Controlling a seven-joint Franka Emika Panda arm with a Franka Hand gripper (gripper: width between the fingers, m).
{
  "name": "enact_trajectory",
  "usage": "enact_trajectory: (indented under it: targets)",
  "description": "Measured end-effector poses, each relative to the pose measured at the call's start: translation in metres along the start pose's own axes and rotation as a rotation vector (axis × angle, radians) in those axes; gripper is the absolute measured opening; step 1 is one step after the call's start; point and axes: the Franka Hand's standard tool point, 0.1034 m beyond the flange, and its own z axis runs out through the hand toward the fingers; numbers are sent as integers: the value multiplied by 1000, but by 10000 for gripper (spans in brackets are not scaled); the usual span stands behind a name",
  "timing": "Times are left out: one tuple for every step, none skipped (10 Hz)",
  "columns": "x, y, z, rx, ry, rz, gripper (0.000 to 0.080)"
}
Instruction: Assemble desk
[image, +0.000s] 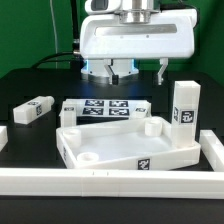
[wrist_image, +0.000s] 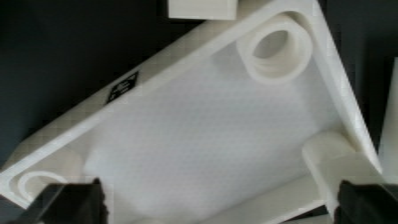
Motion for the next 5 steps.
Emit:
enact_trajectory:
  targets:
    - [1, 2, 1, -1, -10, -2, 648]
    - [-1, 1, 4, -4, -8, -5, 648]
    - [-6, 0, 5, -3, -75, -4, 648]
    - [-7, -1, 5, 0, -167, 6, 648]
    - [-4, -1, 4, 2, -221, 15, 648]
